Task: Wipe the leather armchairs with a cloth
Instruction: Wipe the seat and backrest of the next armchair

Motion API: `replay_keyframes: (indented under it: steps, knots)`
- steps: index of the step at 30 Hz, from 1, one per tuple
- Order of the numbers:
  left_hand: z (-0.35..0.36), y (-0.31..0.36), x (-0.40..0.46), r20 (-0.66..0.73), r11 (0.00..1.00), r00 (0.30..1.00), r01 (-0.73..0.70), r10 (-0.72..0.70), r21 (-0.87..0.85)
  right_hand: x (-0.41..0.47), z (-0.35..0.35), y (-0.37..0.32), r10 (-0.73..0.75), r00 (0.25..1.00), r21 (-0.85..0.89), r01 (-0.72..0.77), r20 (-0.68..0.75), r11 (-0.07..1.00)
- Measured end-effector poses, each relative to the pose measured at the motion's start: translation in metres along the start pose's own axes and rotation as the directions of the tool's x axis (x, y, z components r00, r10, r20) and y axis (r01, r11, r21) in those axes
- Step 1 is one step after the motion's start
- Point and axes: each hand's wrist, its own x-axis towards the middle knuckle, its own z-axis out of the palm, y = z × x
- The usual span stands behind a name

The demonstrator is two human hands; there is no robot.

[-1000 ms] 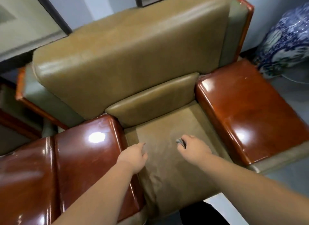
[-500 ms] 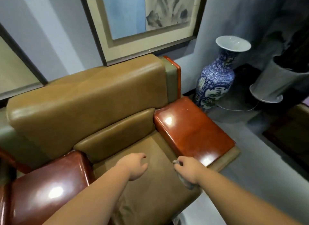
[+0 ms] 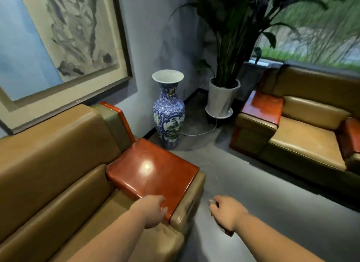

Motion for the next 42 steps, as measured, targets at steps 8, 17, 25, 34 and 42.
replay_keyframes:
  steps: [8, 17, 25, 34, 42]
  knots:
    - [-0.023, 0.203, 0.122, 0.003, 0.979, 0.987, -0.162, 0.163, 0.125, 0.016, -0.092, 0.183, 0.171, 0.981, 0.076, -0.164, -0.096, 0.983]
    - [-0.035, 0.417, 0.246, 0.111, 0.937, 0.951, -0.305, 0.289, 0.169, 0.043, -0.193, 0.373, 0.354, 0.920, 0.193, -0.322, -0.168, 0.927]
    - [-0.085, 0.521, 0.369, 0.109, 0.904, 0.923, -0.384, 0.370, 0.189, 0.124, -0.254, 0.451, 0.440, 0.875, 0.252, -0.389, -0.200, 0.886]
    - [-0.174, 0.620, 0.515, 0.196, 0.781, 0.842, -0.539, 0.502, 0.315, 0.239, -0.348, 0.505, 0.532, 0.821, 0.273, -0.474, -0.207, 0.837]
    - [-0.234, 0.699, 0.619, 0.171, 0.772, 0.834, -0.550, 0.524, 0.317, 0.324, -0.425, 0.559, 0.522, 0.816, 0.270, -0.459, -0.250, 0.847]
